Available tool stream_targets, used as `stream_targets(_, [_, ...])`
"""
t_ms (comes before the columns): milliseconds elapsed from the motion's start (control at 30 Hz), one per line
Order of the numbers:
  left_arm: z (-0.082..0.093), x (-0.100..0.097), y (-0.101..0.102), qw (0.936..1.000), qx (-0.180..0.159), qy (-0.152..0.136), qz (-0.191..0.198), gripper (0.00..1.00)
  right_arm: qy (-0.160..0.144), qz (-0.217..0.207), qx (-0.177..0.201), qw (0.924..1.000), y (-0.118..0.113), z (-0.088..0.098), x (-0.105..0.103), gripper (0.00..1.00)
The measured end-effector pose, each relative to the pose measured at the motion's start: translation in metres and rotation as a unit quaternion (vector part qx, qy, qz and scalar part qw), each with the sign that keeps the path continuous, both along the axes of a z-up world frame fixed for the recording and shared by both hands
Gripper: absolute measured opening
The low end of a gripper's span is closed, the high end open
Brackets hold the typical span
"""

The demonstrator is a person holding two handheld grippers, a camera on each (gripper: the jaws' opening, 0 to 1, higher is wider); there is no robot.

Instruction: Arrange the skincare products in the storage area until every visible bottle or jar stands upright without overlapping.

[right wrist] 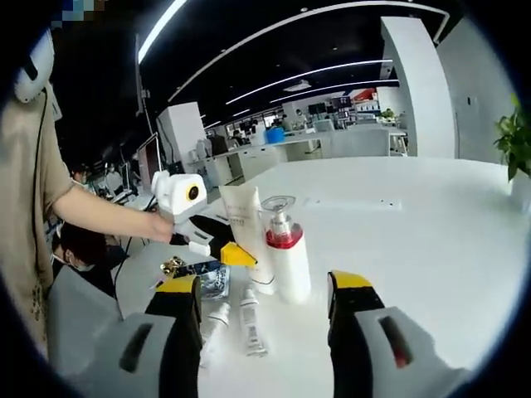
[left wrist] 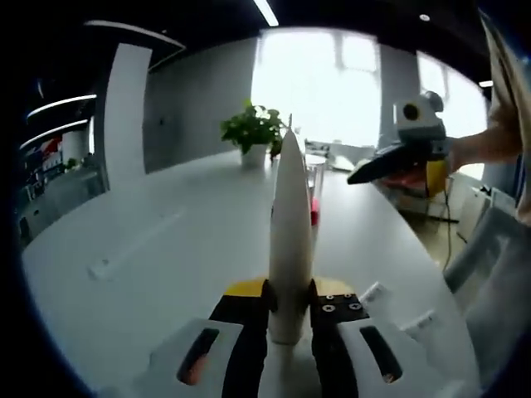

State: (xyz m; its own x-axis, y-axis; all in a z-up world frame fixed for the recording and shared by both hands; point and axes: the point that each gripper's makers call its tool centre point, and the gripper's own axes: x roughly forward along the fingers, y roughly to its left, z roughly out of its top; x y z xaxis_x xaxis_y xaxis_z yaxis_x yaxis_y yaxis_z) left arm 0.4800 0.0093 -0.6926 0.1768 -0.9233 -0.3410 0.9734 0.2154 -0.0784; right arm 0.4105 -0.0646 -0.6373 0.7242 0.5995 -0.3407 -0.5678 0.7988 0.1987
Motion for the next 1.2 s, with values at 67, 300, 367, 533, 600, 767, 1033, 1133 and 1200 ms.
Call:
stream_targets(67, [0.000,0.000,0.001,1.0000,-0.002,-0.002,0.000,0.15,0.001,-0.001,0.000,1.0000,0.000,0.000,0.000,0.61])
stream_targets(300, [-0.001,-0.001,0.000,0.9992,0.018,-0.033,-0.015,0.16,-0.002,-0.004,0.004,1.0000,0.000,0.002,-0.001,0.61])
stream_targets(367, [-0.003,-0.001,0.000,0.9989,0.024,-0.036,-0.020,0.17,-0.002,-0.005,0.003,1.0000,-0.001,0.002,-0.002,0.61])
stream_targets(533, [-0.009,-0.001,-0.002,0.9983,0.036,-0.037,-0.028,0.17,-0.003,-0.008,0.004,1.0000,-0.003,0.003,-0.004,0.61])
stream_targets(600, [-0.010,-0.001,-0.003,0.9982,0.038,-0.037,-0.029,0.17,-0.004,-0.009,0.004,0.9999,-0.003,0.004,-0.005,0.61])
stream_targets(767, [-0.012,0.002,-0.005,0.9981,0.038,-0.037,-0.031,0.17,-0.004,-0.012,0.005,0.9999,-0.005,0.004,-0.006,0.61])
stream_targets(1033, [-0.012,0.007,-0.009,0.9979,0.041,-0.037,-0.034,0.17,-0.004,-0.014,0.004,0.9999,-0.007,0.004,-0.004,0.61])
stream_targets(1133, [-0.013,0.008,-0.010,0.9978,0.042,-0.037,-0.034,0.17,-0.005,-0.015,0.004,0.9999,-0.007,0.005,-0.004,0.61])
stream_targets(1200, [-0.013,0.008,-0.010,0.9979,0.043,-0.035,-0.033,0.17,-0.005,-0.015,0.004,0.9999,-0.006,0.005,-0.004,0.61])
